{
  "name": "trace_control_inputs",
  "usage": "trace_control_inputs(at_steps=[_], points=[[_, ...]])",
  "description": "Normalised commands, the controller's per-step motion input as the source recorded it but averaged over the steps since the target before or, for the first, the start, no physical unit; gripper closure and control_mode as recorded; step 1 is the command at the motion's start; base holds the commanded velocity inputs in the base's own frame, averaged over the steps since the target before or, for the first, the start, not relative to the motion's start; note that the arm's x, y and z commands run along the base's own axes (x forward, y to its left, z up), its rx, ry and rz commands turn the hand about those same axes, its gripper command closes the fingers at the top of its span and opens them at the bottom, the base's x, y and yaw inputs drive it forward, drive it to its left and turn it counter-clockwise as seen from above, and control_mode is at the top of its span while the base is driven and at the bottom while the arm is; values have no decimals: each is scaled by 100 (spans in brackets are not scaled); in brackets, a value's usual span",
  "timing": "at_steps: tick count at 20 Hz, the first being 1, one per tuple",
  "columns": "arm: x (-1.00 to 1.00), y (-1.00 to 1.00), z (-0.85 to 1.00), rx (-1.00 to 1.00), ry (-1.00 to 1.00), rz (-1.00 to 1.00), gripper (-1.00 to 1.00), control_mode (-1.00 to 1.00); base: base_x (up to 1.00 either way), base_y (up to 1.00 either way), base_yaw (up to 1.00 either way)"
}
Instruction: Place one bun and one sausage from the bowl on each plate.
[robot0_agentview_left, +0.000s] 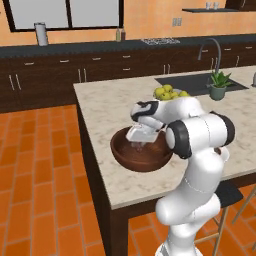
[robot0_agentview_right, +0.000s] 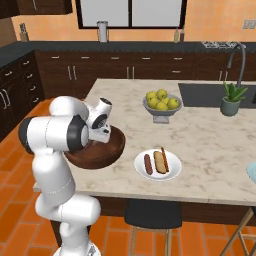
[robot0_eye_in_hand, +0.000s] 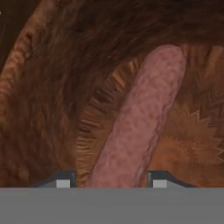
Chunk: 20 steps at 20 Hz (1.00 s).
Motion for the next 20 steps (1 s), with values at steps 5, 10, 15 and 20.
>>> trace_control_inputs(at_steps=[5, 10, 15, 20], points=[[-44, -39, 100, -13, -8, 0, 100, -100, 0, 0, 0], [-71, -40, 83, -13, 0, 0, 100, -100, 0, 0, 0], [-91, -52, 40, -18, -3, 2, 100, -100, 0, 0, 0], [-80, -29, 28, -11, -5, 17, 100, -100, 0, 0, 0]])
